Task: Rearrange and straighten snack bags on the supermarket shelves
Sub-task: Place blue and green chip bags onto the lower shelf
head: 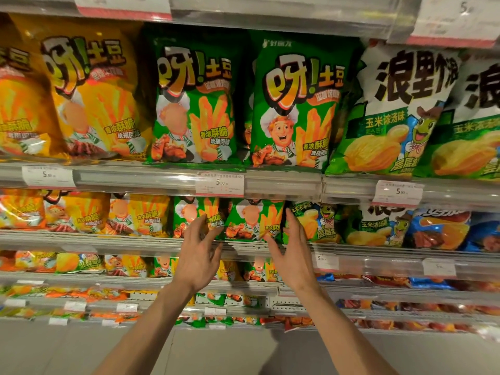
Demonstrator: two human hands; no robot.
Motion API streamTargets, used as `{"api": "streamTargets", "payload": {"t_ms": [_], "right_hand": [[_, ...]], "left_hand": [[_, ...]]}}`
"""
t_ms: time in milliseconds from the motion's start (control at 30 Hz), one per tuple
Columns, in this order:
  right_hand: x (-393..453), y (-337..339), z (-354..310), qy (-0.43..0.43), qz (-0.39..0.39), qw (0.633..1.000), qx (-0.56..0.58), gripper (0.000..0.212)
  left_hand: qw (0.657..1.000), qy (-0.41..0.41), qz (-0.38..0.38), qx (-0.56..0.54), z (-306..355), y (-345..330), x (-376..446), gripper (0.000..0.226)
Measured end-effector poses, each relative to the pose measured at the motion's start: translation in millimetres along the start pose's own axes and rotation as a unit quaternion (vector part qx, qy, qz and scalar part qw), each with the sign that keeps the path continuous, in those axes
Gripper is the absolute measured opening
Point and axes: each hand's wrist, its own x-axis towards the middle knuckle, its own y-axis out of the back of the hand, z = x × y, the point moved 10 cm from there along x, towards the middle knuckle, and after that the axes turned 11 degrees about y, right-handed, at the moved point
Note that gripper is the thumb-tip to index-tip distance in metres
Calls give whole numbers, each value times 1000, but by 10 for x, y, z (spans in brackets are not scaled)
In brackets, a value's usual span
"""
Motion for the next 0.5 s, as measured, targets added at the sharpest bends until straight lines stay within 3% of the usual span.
{"api": "streamTargets", "payload": {"t_ms": [100,500], "right_hand": [[-107,-94,-82,42,-30,998,-48,77],[-135,-240,-16,8,-144,985,-90,78]], "left_hand": [[1000,8,-11,-9,13,-59,-22,53],[998,22,-41,32,1,-236,-105,66]]}}
